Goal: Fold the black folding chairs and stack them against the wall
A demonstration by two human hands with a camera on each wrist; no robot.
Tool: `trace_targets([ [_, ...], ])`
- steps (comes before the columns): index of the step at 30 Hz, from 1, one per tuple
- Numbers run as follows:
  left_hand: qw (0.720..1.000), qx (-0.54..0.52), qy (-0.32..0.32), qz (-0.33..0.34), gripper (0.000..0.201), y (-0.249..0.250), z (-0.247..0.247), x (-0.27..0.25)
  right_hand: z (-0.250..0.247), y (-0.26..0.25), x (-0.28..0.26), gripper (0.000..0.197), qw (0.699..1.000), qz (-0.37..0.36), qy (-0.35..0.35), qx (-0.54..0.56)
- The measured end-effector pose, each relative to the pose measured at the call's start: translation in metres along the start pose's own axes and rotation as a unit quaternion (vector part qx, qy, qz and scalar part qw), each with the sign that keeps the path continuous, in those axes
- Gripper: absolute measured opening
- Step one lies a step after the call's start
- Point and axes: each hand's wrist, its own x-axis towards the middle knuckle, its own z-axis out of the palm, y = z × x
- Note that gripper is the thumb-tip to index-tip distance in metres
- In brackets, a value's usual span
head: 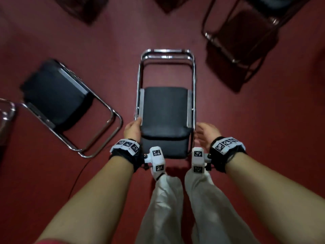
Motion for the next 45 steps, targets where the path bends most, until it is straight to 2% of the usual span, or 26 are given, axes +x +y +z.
trace_targets([
  [4,0.996,-0.051,-0.006,0.066,0.039,0.095,-0.013,-0.145,-0.002,-0.067,-0.114,0.013,0.998,-0.025,0.002,0.059],
  [6,0.991,-0.085,-0.015,0.098,0.028,0.125,-0.021,-0.192,-0.002,-0.095,-0.161,0.011,0.995,-0.048,-0.004,0.083],
  [9,0.983,-0.119,-0.034,0.134,0.024,0.157,-0.033,-0.242,-0.005,-0.129,-0.209,0.011,0.990,-0.084,-0.019,0.108],
  [14,0.971,-0.141,-0.059,0.184,0.012,0.208,-0.036,-0.286,-0.017,-0.174,-0.266,0.008,0.975,-0.153,-0.035,0.156],
  [17,0.964,-0.139,-0.087,0.210,0.018,0.228,-0.020,-0.304,-0.034,-0.191,-0.283,0.008,0.968,-0.174,-0.042,0.174],
  [21,0.960,-0.117,-0.122,0.223,0.022,0.245,0.014,-0.323,-0.066,-0.211,-0.287,0.008,0.964,-0.187,-0.030,0.185],
  [26,0.958,-0.108,-0.141,0.224,0.016,0.261,0.081,-0.332,-0.118,-0.243,-0.260,0.007,0.965,-0.177,-0.010,0.196],
  [29,0.959,-0.096,-0.145,0.222,0.023,0.269,0.143,-0.338,-0.162,-0.275,-0.234,0.010,0.964,-0.180,-0.009,0.194],
  [32,0.960,-0.077,-0.145,0.226,0.021,0.276,0.210,-0.351,-0.209,-0.313,-0.210,0.013,0.962,-0.191,-0.010,0.192],
  [35,0.960,-0.059,-0.149,0.228,0.014,0.287,0.277,-0.368,-0.255,-0.354,-0.190,0.019,0.962,-0.202,-0.012,0.183],
  [39,0.961,-0.041,-0.153,0.228,0.004,0.303,0.357,-0.388,-0.310,-0.405,-0.171,0.014,0.963,-0.214,0.000,0.161],
  [42,0.961,-0.029,-0.155,0.226,0.003,0.312,0.397,-0.395,-0.332,-0.433,-0.160,0.002,0.964,-0.224,0.002,0.144],
  [45,0.963,-0.017,-0.148,0.225,0.010,0.323,0.425,-0.395,-0.338,-0.456,-0.146,0.005,0.966,-0.226,-0.009,0.127],
])
